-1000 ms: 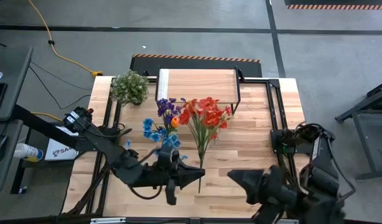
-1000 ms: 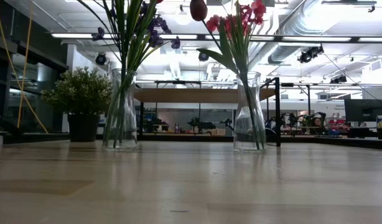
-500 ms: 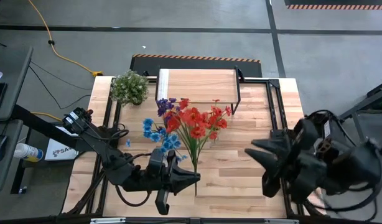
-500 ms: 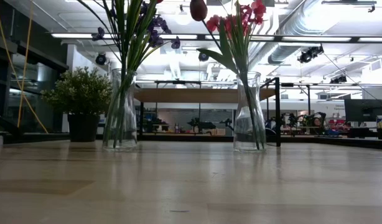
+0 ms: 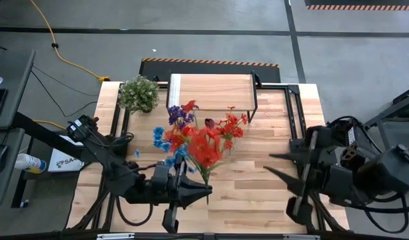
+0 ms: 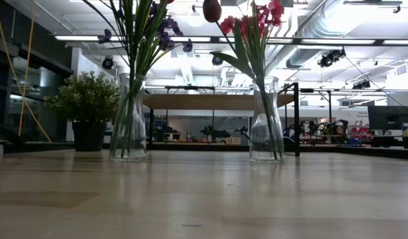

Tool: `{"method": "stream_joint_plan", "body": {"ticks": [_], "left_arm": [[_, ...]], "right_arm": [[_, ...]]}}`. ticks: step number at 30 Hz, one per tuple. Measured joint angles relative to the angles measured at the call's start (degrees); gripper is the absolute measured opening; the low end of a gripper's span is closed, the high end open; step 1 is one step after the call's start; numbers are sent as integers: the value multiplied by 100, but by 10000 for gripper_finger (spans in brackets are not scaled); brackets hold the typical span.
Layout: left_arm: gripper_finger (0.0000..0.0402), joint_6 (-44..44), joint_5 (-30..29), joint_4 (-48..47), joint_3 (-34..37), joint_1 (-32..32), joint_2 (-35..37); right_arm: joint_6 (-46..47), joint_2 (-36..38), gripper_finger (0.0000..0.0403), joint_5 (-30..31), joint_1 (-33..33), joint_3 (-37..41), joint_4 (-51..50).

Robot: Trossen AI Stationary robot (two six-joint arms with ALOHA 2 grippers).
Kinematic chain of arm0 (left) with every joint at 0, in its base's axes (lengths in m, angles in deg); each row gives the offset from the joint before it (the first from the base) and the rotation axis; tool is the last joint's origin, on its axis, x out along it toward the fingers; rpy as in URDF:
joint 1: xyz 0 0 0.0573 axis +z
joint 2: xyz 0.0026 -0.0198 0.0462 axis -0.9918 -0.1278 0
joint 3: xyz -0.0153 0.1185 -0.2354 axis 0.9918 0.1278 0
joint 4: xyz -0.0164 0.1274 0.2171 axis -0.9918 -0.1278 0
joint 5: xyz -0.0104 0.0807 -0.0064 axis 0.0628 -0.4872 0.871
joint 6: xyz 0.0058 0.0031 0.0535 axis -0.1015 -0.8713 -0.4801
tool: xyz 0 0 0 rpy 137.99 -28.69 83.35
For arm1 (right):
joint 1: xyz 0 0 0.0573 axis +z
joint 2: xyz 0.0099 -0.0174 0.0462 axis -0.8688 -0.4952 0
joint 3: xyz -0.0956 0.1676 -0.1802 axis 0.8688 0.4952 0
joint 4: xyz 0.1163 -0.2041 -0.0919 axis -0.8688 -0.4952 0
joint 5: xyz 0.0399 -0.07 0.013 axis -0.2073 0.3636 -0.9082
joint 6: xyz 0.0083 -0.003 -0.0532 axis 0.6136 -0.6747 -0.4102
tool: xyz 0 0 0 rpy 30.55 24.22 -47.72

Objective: Pick and place flowers into a vace then onto a shelf
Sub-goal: Put the red flowers into the right transparent vase

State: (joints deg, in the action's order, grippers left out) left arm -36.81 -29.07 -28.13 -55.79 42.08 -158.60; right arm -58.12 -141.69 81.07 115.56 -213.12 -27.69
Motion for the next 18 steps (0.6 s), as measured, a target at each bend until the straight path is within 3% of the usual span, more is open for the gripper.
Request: {"method": "stream_joint_plan", "body": {"ticks": [12,18], "left_arm": [[39,-335,152,-697,-330,8,-2],[39,-469,179,-827,-330,7,-2]], "right_arm": [[2819,-2,101,-2019,-613,0,-852],[3582,-2,97,-2870,-1163,138,-1051]]}}
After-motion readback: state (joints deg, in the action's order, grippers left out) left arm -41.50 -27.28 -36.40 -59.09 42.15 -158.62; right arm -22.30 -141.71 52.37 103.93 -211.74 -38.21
